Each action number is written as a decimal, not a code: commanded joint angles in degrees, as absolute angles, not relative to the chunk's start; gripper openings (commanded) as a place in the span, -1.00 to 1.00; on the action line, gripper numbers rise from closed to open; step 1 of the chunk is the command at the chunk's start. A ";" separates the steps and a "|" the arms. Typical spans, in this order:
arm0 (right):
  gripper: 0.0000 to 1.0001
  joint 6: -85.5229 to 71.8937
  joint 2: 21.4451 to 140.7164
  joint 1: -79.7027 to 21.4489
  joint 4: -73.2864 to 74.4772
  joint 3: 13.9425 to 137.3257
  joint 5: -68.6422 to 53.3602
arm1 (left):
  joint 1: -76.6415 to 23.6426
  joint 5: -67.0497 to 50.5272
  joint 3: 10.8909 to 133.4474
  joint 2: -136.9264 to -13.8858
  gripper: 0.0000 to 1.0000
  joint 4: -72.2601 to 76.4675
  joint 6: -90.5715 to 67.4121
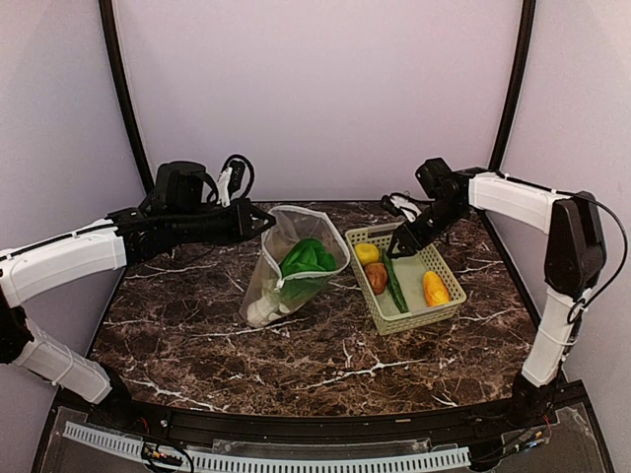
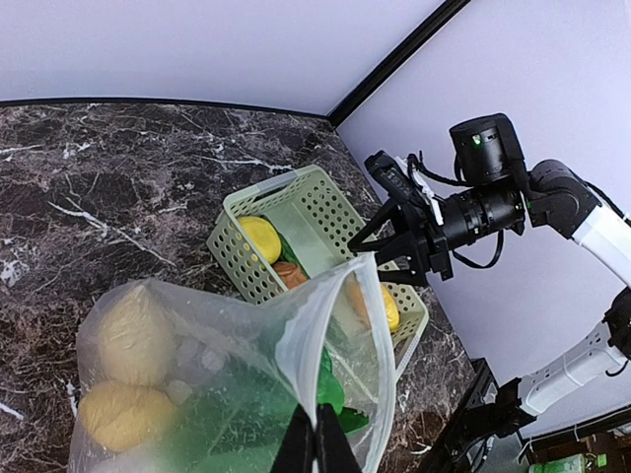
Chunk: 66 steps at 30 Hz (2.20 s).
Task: Place the food in the zip-top bag and seal the zipper
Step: Pick up the fake vegetable from the bin.
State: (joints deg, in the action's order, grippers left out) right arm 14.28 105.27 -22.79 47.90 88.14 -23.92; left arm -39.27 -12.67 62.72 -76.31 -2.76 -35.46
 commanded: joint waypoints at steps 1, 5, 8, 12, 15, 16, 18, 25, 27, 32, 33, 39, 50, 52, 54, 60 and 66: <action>-0.01 13.55 108.44 -22.39 45.86 86.71 -18.88 | -39.12 -14.12 60.76 -75.00 -0.99 -0.23 -36.35; 0.00 10.89 112.85 -22.33 46.19 88.62 -18.55 | -39.12 -14.07 60.65 -74.88 -0.99 -0.33 -36.41; -0.02 8.39 115.94 -21.95 46.40 91.84 -17.13 | -39.17 -13.76 60.58 -74.80 -0.99 -0.72 -36.46; -0.08 5.31 120.48 -21.46 47.14 97.29 -14.70 | -39.12 -13.63 60.45 -74.61 -0.99 -0.97 -36.68; -0.09 2.79 123.95 -21.28 48.17 101.35 -14.01 | -39.11 -13.67 59.91 -74.33 -0.99 -0.61 -36.93; -0.08 1.89 125.32 -21.27 48.60 102.64 -13.69 | -39.11 -13.60 59.65 -74.30 -0.99 -0.48 -36.92; -0.08 0.55 128.07 -21.27 49.90 105.40 -13.87 | -39.14 -13.61 59.33 -74.19 -0.99 -0.26 -37.18; -0.14 -3.02 133.27 -21.26 51.41 108.40 -12.76 | -39.11 -13.49 59.07 -74.08 -0.99 -0.31 -37.35; -0.23 -4.85 133.13 -21.25 51.38 108.14 -12.41 | -39.11 -13.23 58.87 -74.13 -0.99 -0.39 -37.23; -0.57 -6.59 130.95 -21.27 50.86 106.83 -12.70 | -39.12 -13.73 58.91 -75.19 -0.99 -0.18 -37.71; -0.60 -6.59 130.32 -21.27 50.82 106.56 -12.54 | -39.16 -13.85 58.96 -75.39 -0.99 -0.18 -37.84; -0.73 -5.48 120.33 -20.76 49.65 103.74 -11.98 | -39.07 -14.59 59.39 -76.54 -0.99 2.13 -39.04; -1.00 -5.67 97.06 -18.98 29.59 93.53 -40.10 | -39.12 -14.18 60.76 -78.17 -0.99 2.25 -39.31; -1.00 -8.59 93.79 -19.13 21.67 89.76 -44.54 | -39.14 -14.13 61.07 -78.43 -0.99 2.25 -39.69; -1.00 -11.87 91.59 -19.75 14.08 86.70 -48.18 | -39.17 -13.99 61.08 -78.54 -0.99 2.58 -40.40; -1.00 -20.02 93.12 -22.76 2.73 88.69 -52.43 | -39.19 -13.27 61.50 -79.19 -0.99 4.73 -43.87; -1.00 -30.44 98.29 -26.39 -4.58 93.83 -47.45 | -39.18 -11.03 63.04 -80.71 -0.99 6.41 -47.56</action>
State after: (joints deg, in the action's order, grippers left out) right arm -21.69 94.96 -24.27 4.80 89.78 -49.10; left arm -39.27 -13.23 61.04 -80.25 3.73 -44.40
